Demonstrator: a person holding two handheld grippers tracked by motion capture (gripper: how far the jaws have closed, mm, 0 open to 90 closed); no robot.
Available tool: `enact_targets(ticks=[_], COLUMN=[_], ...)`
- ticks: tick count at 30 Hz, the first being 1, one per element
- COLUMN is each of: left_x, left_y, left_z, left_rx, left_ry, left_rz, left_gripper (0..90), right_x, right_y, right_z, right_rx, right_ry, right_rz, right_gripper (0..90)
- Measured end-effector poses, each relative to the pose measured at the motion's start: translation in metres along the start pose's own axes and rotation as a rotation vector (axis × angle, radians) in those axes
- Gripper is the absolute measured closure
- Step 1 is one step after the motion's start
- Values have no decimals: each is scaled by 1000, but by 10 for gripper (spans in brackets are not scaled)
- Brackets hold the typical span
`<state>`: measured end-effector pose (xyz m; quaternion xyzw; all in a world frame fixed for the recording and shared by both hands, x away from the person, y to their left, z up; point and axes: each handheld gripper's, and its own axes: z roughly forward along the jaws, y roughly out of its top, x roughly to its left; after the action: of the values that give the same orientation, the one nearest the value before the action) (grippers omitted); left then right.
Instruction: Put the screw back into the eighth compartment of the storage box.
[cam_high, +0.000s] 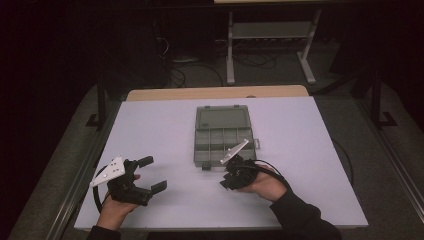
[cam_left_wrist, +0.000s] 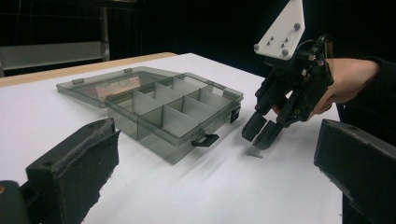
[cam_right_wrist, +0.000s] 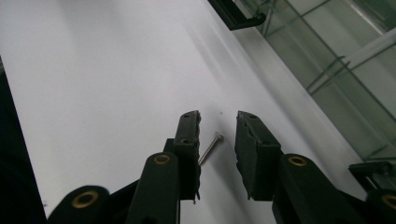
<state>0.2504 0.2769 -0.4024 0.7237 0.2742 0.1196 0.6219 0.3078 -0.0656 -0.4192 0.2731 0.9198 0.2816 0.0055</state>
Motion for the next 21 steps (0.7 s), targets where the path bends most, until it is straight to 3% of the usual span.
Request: enact_targets(ticks=[11,21], left_x=[0,-1], left_y=[0,0], left_z=[0,1], left_rx=[-1,-4], left_ry=[-1,-1], left_rz=[1,-2], left_gripper=[0,0], right_x=[3,3], right_y=[-1,-2], right_z=[10,12], right_rx=[41,50], right_ry=[-8,-37], right_rz=[-20,-36], right_gripper=[735,841])
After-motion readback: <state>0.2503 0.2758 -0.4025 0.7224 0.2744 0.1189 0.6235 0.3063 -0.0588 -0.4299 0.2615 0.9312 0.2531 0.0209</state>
